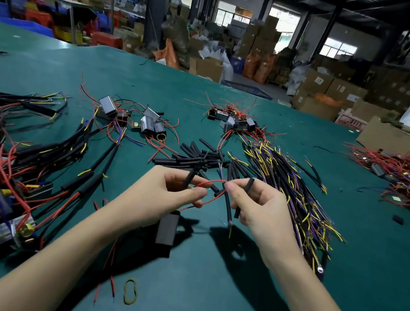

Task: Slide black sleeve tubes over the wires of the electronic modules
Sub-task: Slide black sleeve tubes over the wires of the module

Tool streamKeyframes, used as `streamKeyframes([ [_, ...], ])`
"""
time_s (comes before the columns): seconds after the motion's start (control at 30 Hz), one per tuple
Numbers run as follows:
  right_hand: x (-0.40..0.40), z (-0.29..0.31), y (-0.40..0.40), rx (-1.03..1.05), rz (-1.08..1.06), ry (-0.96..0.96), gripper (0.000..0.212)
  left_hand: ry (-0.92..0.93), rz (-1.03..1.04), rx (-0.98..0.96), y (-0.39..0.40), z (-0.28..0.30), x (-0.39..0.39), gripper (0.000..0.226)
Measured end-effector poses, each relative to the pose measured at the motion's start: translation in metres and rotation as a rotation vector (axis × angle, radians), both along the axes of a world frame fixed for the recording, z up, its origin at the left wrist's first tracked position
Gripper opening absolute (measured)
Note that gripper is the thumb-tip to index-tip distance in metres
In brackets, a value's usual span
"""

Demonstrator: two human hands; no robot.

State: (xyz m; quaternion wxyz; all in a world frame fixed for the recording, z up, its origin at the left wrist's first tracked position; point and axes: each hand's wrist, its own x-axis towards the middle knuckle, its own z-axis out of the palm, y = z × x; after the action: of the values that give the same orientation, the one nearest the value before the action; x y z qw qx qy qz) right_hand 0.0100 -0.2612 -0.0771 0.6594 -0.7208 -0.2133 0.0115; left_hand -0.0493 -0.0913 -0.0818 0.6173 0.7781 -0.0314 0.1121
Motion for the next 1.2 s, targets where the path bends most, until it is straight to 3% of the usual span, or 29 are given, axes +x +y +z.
streamKeyframes([
  [0.13, -0.004, -0.002, 0.002, 0.037, 0.029, -0.017, 0.013, -0.087, 0.087, 0.177, -0.004, 0.0, -0.001, 0.023],
  [0.3, -0.007, 0.0, 0.005, 0.054, 0.043, -0.05, 0.016, -0.157, 0.006, 0.011, -0.011, 0.004, -0.004, 0.026],
  [0.47, -0.005, 0.005, -0.007, -0.045, 0.069, -0.161, 0.014, -0.199, 0.041, -0.003, -0.012, 0.004, -0.004, 0.016],
  [0.63, -0.002, -0.001, -0.018, -0.252, 0.058, -0.475, 0.014, -0.205, 0.041, 0.051, -0.01, 0.008, -0.008, 0.001],
  [0.73, 0.003, -0.002, -0.023, -0.418, 0.043, -0.76, 0.013, -0.17, 0.042, 0.109, -0.008, 0.008, -0.008, 0.01],
  [0.8, 0.005, -0.004, -0.023, -0.435, 0.039, -0.79, 0.013, -0.14, 0.053, 0.138, -0.008, 0.008, -0.008, 0.014],
  [0.9, -0.001, -0.007, -0.016, -0.24, 0.017, -0.545, 0.009, -0.137, 0.087, 0.114, -0.009, 0.008, -0.007, 0.015],
  [1.07, -0.006, 0.0, -0.008, 0.585, 0.046, 0.283, 0.011, -0.125, 0.188, -0.01, -0.001, 0.006, -0.003, 0.014],
  [1.2, -0.011, 0.005, -0.003, 0.779, 0.079, 0.521, 0.009, -0.125, 0.188, -0.004, -0.004, 0.006, -0.003, 0.013],
])
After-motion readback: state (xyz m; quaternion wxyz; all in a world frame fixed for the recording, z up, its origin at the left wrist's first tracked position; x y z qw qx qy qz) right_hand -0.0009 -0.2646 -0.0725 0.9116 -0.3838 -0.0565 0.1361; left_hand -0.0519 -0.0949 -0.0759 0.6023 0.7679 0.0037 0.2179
